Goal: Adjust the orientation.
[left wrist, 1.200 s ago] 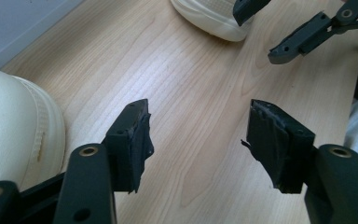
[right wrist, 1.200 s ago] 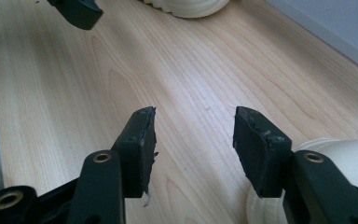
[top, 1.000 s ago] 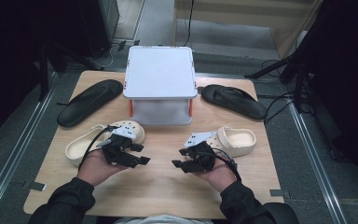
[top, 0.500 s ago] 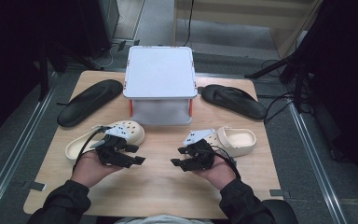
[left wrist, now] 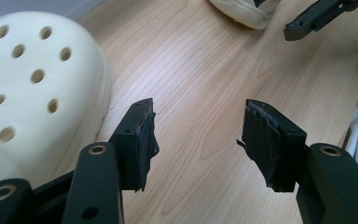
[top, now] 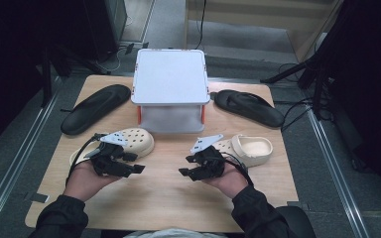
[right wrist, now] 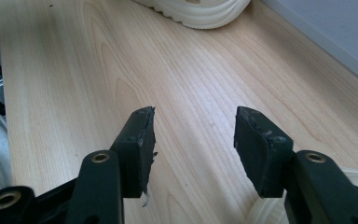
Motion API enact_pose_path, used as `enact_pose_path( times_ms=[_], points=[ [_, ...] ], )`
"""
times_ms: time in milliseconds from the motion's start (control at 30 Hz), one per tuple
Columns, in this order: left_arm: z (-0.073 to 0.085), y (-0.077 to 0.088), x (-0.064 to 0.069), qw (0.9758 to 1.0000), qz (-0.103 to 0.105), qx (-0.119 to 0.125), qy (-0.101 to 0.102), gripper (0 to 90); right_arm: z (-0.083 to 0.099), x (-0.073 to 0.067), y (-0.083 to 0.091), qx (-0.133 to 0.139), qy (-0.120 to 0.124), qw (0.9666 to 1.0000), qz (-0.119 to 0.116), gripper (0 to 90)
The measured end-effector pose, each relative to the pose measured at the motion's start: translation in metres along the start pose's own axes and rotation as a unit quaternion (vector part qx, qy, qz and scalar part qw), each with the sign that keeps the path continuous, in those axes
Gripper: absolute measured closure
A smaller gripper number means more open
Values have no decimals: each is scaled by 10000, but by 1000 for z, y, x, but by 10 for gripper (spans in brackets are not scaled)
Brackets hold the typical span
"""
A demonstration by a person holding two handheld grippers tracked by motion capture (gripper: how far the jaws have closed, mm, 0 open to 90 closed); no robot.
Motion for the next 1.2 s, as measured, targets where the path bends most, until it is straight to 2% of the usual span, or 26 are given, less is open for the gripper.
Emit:
enact_pose_path(
  times_ms=[67,267,533,867,933,1033,1067,1100,1200],
  points=[
    [0,4,-2,10000,-18,10,32,442,-1,-1,-1,-3,-77,10000,-61,480],
    [1,15,-8,9999,-144,41,68,442,-2,-1,-3,-53,-49,9999,-117,483],
    [2,29,-19,9994,-302,81,121,443,0,-2,-4,-112,-36,9999,-87,484],
    [6,57,-30,9983,-469,194,291,437,1,-1,-4,-111,-38,9999,-70,481],
    [8,61,-35,9978,-543,219,303,435,1,-1,-4,-112,-31,9999,-68,481],
    [11,61,-41,9973,-616,192,342,442,1,-1,-4,-109,-24,9999,-69,481],
    [15,61,-49,9966,-679,190,429,448,1,-1,-4,-110,-22,9999,-65,481],
    [17,60,-51,9963,-676,172,496,450,1,0,-4,-105,-9,9999,-68,481],
    [21,56,-57,9957,-761,117,522,461,1,0,-4,-104,-23,9999,-58,481]
  ],
)
Point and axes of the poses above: each handheld gripper's, and its own axes: y roughly backward along the jaws, z roughly out of its underside, x roughly to its right, the point moved 6 cm from there along -y, roughly forward along the jaws, and after that the axes turned 14 degrees about x, right-handed, at the moved point
